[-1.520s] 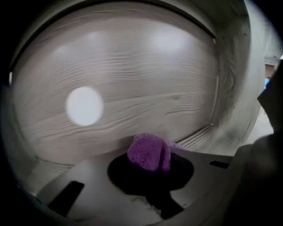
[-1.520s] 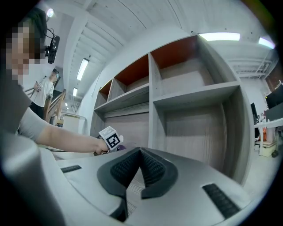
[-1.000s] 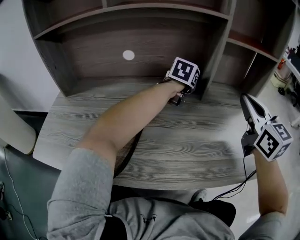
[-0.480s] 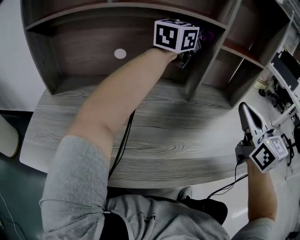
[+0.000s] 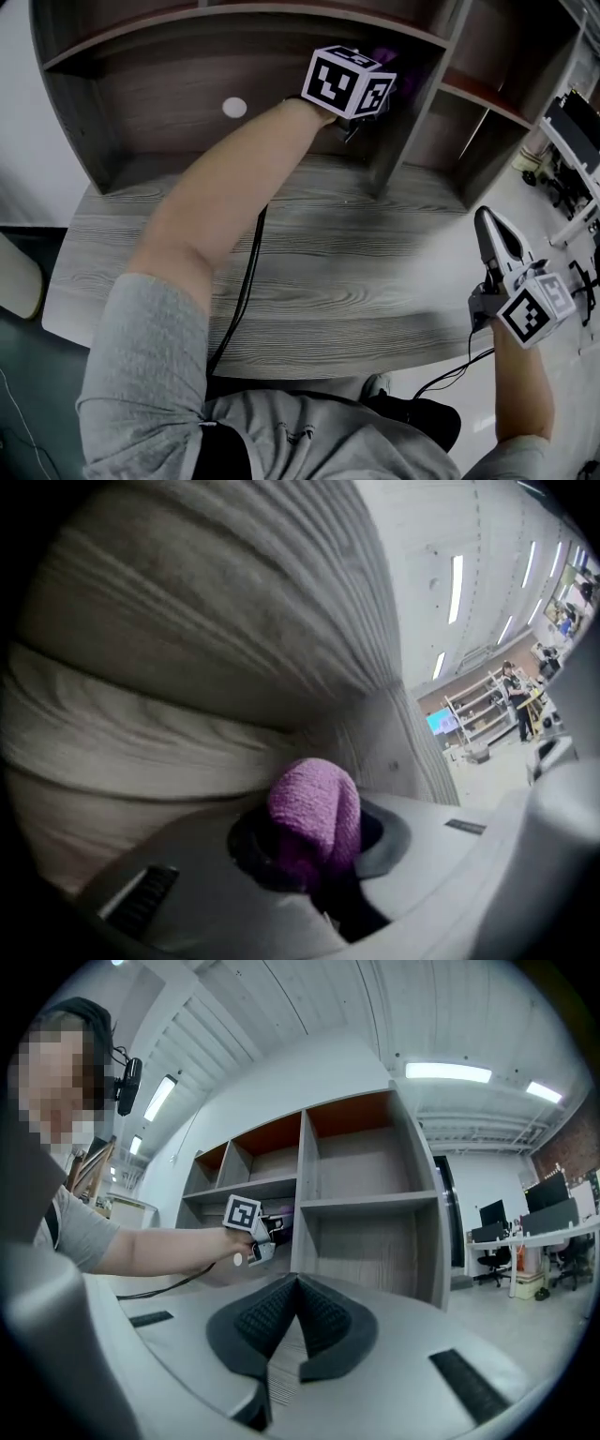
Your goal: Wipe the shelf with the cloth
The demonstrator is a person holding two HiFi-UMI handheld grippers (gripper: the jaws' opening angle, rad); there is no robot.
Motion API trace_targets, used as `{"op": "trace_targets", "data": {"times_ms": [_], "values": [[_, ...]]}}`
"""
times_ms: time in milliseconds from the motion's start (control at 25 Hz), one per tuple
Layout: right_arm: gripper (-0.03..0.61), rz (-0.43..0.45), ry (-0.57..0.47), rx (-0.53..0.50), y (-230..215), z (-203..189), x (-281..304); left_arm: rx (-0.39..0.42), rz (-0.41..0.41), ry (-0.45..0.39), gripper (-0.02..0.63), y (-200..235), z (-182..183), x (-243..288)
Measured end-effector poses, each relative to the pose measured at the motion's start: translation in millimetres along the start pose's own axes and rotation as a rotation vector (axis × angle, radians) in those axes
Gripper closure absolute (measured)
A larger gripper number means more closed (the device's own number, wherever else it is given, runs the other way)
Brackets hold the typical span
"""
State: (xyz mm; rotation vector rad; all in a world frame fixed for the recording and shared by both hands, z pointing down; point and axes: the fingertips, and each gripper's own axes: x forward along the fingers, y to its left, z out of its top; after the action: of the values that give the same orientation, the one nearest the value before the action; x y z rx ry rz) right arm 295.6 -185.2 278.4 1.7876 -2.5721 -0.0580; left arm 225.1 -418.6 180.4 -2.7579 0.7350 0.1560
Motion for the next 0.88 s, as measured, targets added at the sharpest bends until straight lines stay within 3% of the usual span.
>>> {"op": "trace_targets", "data": {"times_ms": [240,440,520,640,760,840,880], "values": [[0.565,0.006,0.009,0.010,-4,-12,5,0.084,-0.076,0.330,0.537,-24,-140,-14],[0.565,-0.009,0.038,-0.009,-12,-22,15,0.193,-0.194,0.646,0.538,-42,-222,-26],[0.565,0.003,0.036,-0.002,-11,-22,18,0.200,-0.232,0.731,0.541,-48,-240,-28],[0.565,0.016,0.034,0.006,-8,-21,21,0.181,-0.249,0.808,0.538,-48,-246,-28],[0.565,-0.006,0.036,-0.009,-10,-20,19,0.211,-0.244,0.844,0.541,-46,-243,-28],[0.565,-0.016,0.042,-0.009,-10,-20,15,0.208,-0.212,0.769,0.541,-42,-219,-29],[0.565,-0.018,0.044,-0.006,-10,-20,13,0.183,-0.188,0.685,0.540,-38,-194,-29]]}}
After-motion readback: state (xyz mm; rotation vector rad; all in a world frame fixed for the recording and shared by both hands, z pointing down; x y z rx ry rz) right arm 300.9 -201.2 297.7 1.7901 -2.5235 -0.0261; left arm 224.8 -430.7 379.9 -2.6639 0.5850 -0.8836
